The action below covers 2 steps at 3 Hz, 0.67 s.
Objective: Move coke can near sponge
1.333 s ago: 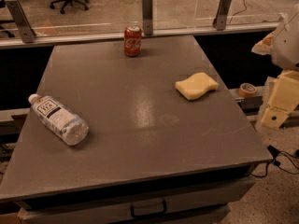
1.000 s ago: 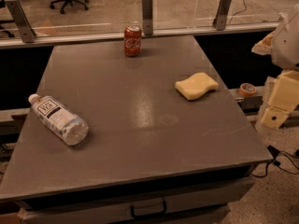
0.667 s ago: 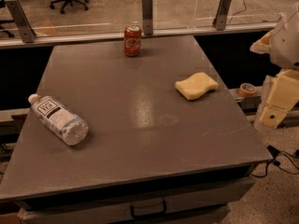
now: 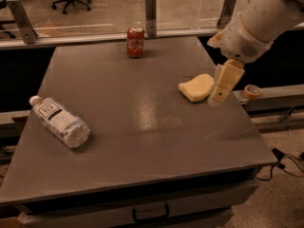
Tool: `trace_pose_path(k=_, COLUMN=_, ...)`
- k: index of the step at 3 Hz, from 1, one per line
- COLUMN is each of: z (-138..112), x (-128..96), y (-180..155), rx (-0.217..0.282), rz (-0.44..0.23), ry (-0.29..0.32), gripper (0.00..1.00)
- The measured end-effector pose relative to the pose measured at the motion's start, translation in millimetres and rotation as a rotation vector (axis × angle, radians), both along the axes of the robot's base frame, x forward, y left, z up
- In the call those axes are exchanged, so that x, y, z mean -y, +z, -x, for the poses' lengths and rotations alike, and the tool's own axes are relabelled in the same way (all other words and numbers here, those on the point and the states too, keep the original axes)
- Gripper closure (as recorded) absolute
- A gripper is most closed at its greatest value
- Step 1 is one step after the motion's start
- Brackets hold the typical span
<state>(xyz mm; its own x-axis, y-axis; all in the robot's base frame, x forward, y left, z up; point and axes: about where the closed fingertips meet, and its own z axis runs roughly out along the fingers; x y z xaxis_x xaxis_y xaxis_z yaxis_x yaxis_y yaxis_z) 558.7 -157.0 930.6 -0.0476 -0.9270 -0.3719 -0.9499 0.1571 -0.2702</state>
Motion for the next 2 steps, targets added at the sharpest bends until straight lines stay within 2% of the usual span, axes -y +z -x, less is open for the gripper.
trace_pose_path(k=1, z=-71.4, x=-53.6, y=-9.0, rx=0.075, rz=-0.11, ry=0.026, gripper=0.0)
trace_pose_path(k=2, z=-71.0, x=-53.6, y=-9.0, rx=0.074, rz=-0.109, ry=0.027, gripper=0.0)
